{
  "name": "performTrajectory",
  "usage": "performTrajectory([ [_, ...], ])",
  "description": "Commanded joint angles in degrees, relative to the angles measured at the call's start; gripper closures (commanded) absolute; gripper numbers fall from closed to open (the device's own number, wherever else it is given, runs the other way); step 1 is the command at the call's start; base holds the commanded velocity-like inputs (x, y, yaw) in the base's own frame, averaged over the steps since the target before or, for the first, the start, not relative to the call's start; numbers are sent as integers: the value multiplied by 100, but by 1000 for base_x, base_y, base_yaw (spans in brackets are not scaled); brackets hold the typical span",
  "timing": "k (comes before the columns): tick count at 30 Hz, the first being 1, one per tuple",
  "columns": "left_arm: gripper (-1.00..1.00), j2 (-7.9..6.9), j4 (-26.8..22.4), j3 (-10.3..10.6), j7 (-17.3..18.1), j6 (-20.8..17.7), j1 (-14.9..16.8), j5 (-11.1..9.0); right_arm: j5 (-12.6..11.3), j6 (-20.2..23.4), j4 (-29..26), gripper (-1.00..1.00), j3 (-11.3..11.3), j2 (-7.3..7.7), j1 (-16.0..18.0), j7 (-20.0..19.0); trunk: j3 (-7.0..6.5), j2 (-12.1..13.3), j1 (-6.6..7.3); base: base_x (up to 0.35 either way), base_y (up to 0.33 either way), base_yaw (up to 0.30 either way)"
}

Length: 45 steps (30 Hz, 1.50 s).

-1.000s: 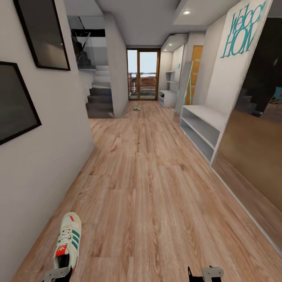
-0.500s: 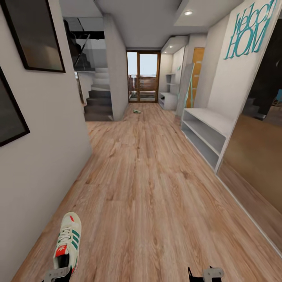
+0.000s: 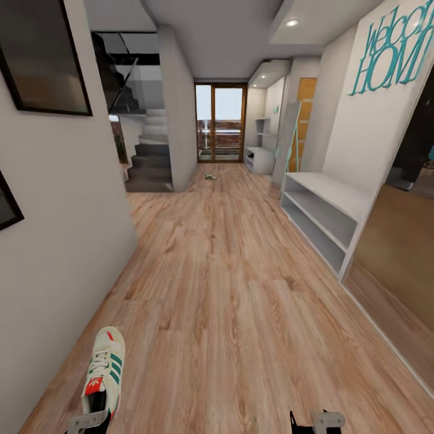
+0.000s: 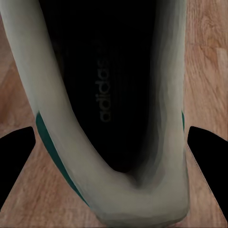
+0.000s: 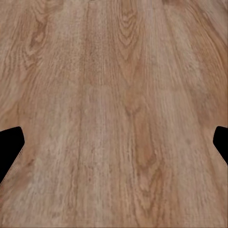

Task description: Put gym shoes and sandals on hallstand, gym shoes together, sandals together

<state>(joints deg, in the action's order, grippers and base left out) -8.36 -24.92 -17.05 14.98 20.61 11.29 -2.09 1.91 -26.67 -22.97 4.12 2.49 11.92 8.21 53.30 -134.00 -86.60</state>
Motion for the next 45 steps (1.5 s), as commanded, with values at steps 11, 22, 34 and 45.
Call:
performTrajectory([
  [11, 100, 6, 18, -35, 50, 5, 5, -28, 4, -5, -12, -100, 29, 6, 4, 58, -1, -2, -2, 339, 0, 0],
  [22, 100, 3, 22, -41, 49, 5, 5, -37, 1, -5, -16, -100, 15, 6, 4, 58, -1, -2, -2, 339, 0, 0],
  [34, 100, 8, 22, -39, 49, 5, 5, -33, 2, -5, 12, -100, 25, 6, 4, 58, -1, -2, -2, 339, 0, 0],
  [45, 100, 4, 22, -43, 49, 5, 5, -33, 4, -5, 18, -100, 21, 6, 4, 58, -1, -2, -2, 339, 0, 0],
])
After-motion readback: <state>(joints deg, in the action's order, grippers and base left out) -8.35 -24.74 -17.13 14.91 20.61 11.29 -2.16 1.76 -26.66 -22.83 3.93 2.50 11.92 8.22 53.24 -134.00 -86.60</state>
